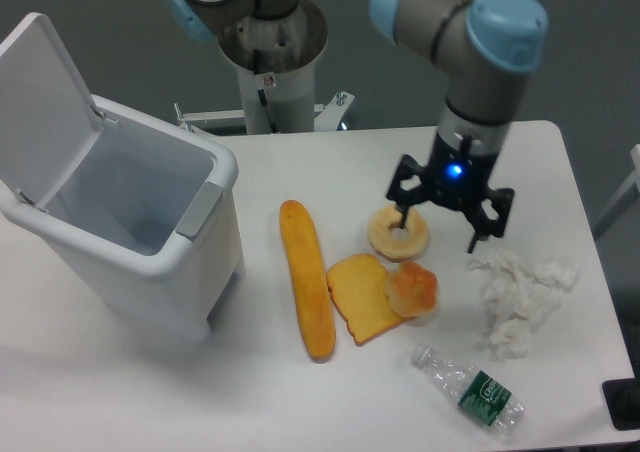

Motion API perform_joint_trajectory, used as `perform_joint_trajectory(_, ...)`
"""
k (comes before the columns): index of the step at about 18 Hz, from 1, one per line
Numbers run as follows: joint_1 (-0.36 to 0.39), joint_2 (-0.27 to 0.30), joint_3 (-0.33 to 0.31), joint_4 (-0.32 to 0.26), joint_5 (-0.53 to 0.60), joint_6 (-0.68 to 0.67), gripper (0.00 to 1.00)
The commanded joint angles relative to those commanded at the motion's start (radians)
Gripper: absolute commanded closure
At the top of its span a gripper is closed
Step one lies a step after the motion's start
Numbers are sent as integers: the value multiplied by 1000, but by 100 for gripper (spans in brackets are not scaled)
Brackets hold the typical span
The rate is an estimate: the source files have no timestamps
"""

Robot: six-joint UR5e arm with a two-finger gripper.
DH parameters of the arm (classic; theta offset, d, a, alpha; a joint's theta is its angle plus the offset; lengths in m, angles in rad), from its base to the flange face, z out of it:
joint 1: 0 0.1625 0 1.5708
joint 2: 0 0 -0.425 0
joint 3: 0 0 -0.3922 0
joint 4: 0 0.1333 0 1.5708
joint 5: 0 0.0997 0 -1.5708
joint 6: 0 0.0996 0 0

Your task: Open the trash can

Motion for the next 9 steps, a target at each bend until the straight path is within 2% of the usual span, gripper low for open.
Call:
perform_joint_trajectory(3,5,-58,37,8,63,154,0)
perform_joint_trajectory(6,17,-114,69,15,68,171,0)
perform_joint_trajectory(9,20,-154,71,87,69,183,0)
